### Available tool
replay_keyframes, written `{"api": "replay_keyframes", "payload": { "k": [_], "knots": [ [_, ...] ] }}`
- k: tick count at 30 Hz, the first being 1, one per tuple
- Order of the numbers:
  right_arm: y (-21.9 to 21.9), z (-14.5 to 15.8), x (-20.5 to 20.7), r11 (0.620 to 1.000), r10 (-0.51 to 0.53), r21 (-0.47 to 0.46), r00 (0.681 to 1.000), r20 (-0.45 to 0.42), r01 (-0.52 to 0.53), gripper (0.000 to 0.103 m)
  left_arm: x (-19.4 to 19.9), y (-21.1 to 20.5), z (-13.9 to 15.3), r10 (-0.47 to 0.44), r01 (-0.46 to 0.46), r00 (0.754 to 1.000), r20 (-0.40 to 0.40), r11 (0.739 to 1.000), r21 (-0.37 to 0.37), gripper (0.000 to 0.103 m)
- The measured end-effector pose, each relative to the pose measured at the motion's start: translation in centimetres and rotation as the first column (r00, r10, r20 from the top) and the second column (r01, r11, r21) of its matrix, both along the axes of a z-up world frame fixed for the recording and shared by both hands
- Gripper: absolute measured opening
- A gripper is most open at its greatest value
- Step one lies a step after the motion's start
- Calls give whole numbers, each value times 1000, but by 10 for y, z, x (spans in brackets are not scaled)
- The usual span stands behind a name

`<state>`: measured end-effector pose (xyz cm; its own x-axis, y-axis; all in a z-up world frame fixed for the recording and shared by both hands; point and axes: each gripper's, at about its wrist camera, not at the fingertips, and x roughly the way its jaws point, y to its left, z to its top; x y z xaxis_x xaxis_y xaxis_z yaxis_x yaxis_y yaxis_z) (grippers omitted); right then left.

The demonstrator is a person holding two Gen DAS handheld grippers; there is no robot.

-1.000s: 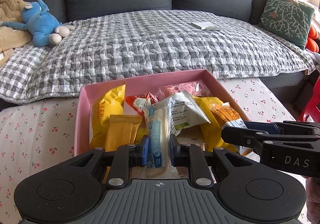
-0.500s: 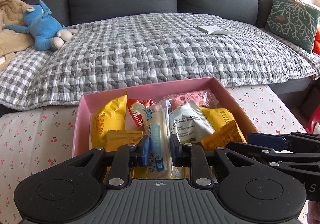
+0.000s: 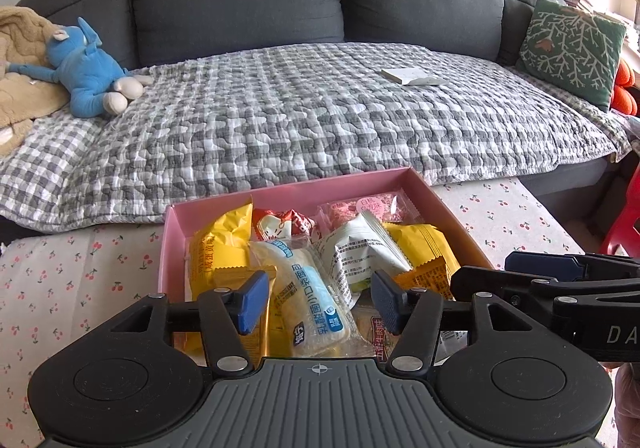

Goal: Organize snacks
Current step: 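Lower both packs into the box and open both grippers, then withdraw both grippers from the box toward the remaining snacks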

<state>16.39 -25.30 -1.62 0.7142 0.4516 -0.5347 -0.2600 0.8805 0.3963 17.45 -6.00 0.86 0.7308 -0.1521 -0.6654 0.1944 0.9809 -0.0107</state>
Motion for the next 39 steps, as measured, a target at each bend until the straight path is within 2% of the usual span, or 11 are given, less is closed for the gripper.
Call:
{"api": "replay_keyframes", "payload": {
  "k": [15,22,31,39],
  "knots": [
    [-1,13,-30,999,-2,-54,1000,5,2,89,-52,15,20,-9,10,999,44,1000,-15,89],
    [12,22,-52,994,13,-106,1000,27,-10,97,-82,26,24,-6,7,999,49,1000,-22,92],
    [22,30,-70,981,25,-194,999,46,-15,100,-107,45,20,-7,8,999,42,999,-32,97],
    [27,29,-83,980,32,-200,998,58,-20,102,-124,57,9,-21,22,999,43,1000,-14,98]
  ]
}}
